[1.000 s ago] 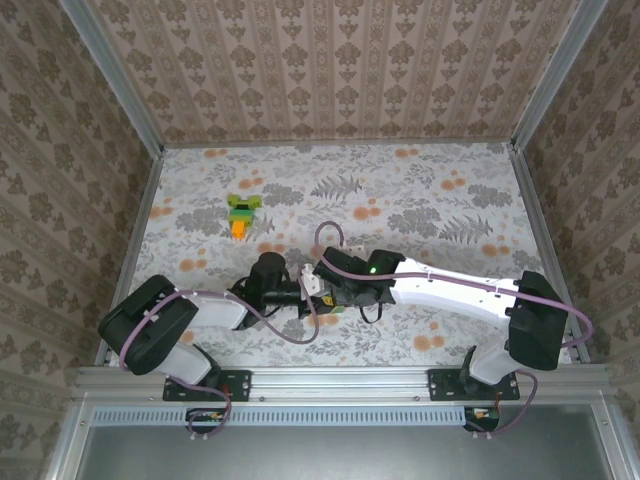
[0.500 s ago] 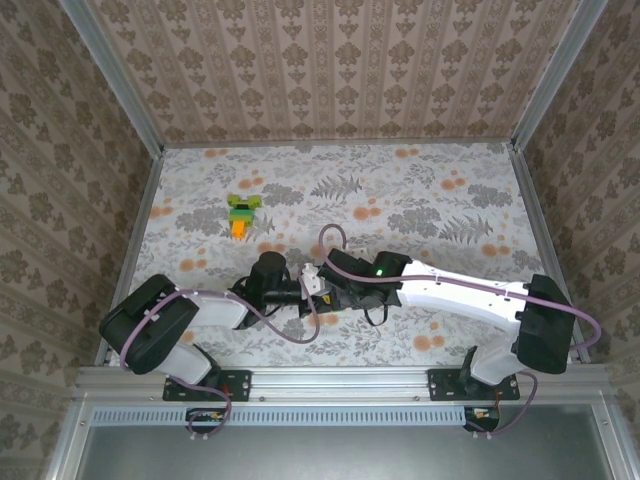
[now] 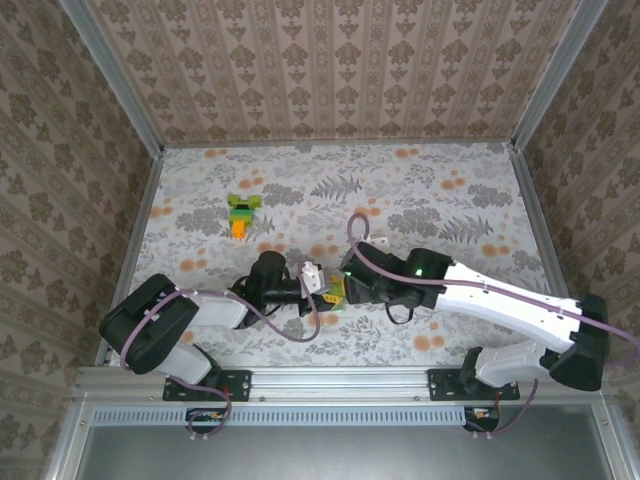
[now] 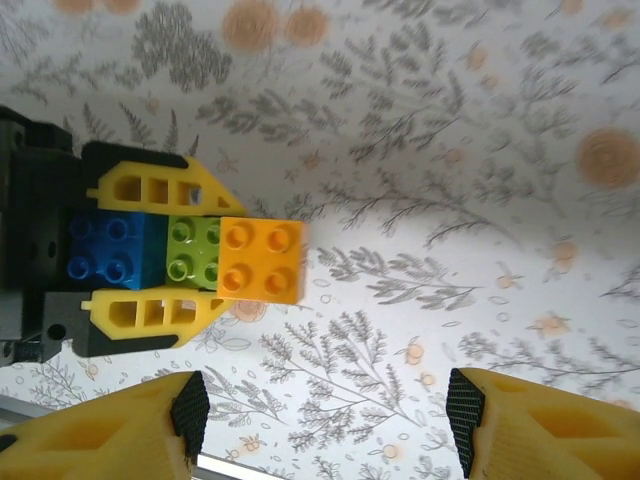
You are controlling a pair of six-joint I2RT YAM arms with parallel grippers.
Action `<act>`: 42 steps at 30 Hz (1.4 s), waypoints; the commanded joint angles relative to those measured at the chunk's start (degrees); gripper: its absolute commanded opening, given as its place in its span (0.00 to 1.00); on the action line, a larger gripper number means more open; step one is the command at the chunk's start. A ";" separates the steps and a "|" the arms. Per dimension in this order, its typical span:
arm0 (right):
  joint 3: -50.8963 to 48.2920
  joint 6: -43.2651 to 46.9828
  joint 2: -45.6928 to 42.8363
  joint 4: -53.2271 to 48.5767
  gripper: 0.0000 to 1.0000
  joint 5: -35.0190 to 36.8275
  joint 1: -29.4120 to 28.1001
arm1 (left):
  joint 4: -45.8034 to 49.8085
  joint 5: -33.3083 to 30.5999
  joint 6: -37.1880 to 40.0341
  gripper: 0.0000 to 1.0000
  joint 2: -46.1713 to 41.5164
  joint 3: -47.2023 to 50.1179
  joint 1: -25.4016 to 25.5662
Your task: Assemble a carrot with lego
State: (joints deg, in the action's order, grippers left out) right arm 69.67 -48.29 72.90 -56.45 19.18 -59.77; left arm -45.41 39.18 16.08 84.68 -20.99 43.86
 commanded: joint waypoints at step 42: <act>-19.64 25.16 -18.66 18.39 0.67 -15.97 20.02 | 90.98 -12.81 -19.79 0.37 10.68 -61.53 -17.34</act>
State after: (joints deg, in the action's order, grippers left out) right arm 51.13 -25.34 55.11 -39.92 6.24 -40.47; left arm 39.07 26.87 -4.89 91.74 -77.30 26.59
